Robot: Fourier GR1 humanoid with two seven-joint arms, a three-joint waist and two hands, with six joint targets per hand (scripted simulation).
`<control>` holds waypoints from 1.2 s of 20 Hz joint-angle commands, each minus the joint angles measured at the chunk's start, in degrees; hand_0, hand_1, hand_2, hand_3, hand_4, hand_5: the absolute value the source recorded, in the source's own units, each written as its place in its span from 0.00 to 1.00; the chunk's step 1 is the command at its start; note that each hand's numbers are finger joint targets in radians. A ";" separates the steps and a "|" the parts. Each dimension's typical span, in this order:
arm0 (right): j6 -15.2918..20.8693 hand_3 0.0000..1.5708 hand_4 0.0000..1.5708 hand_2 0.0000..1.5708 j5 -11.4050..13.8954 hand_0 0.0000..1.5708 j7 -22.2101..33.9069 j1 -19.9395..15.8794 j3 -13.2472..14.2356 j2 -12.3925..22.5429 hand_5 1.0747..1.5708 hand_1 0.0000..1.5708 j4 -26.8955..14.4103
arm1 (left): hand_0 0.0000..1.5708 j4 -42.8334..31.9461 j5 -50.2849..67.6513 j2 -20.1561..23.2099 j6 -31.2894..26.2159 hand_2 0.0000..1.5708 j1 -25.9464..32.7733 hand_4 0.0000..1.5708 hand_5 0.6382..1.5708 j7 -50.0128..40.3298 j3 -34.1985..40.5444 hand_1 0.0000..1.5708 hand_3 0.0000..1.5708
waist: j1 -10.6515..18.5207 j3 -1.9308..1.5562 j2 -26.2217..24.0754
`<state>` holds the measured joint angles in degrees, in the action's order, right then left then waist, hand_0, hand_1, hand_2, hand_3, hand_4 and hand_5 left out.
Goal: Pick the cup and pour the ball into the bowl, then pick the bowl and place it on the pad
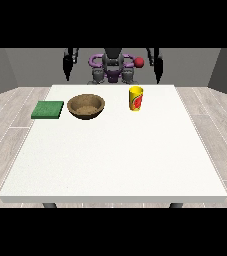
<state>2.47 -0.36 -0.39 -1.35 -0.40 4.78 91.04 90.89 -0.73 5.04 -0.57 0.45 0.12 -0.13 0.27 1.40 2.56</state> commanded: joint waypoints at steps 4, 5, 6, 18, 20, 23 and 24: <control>-0.24 0.00 0.00 0.00 -0.20 0.00 4.48 -0.18 0.72 2.31 1.00 0.00 4.82 | 0.00 5.28 0.61 1.71 -0.47 0.00 -0.67 0.00 0.99 -3.93 0.38 0.00 0.00 | -0.39 -1.00 -13.54; -0.40 0.00 0.00 0.00 -0.30 0.00 5.34 -0.24 0.76 2.64 1.00 0.00 5.40 | 0.00 5.87 0.71 1.86 -0.58 0.00 -0.82 0.00 0.99 -4.77 0.26 0.00 0.00 | -0.61 -1.07 -15.06; -0.48 0.00 0.00 0.00 -0.39 0.00 6.21 -0.41 0.76 2.88 1.00 0.00 6.02 | 0.00 6.46 0.87 1.98 -0.58 0.00 -0.97 0.00 0.99 -5.59 0.30 0.00 0.00 | -0.62 -1.07 -16.63; -13.85 0.00 0.00 0.00 -12.64 0.00 -0.40 0.60 11.78 8.57 1.00 0.00 4.05 | 0.00 4.99 12.80 4.18 -4.21 0.00 -8.10 0.00 0.97 -1.89 11.95 0.00 0.00 | -2.12 -1.40 -3.11; -11.67 0.00 0.00 0.00 -10.00 0.00 -0.58 0.87 8.38 5.48 1.00 0.00 6.56 | 0.00 1.47 11.90 4.95 -4.08 0.00 -9.85 0.00 0.97 0.79 13.17 0.00 0.00 | -3.57 -1.39 -2.13; -13.82 0.00 0.00 0.00 -13.87 0.00 -2.09 -4.74 11.56 7.52 1.00 0.00 4.01 | 0.00 -2.62 8.58 1.93 -2.11 0.00 -11.90 0.00 0.96 10.11 12.12 0.00 0.00 | -4.54 -1.37 3.97; -15.97 0.00 0.00 0.00 -12.00 0.00 -5.84 -0.62 12.09 8.31 1.00 0.00 1.18 | 0.00 -2.74 7.47 1.41 -2.77 0.00 -8.88 0.00 0.96 10.85 10.60 0.00 0.00 | -3.66 -1.40 1.84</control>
<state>-11.48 -13.01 -2.16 -1.91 11.00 12.60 94.64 92.15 9.20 8.08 -3.62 -8.69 3.96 11.29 -2.94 0.02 1.59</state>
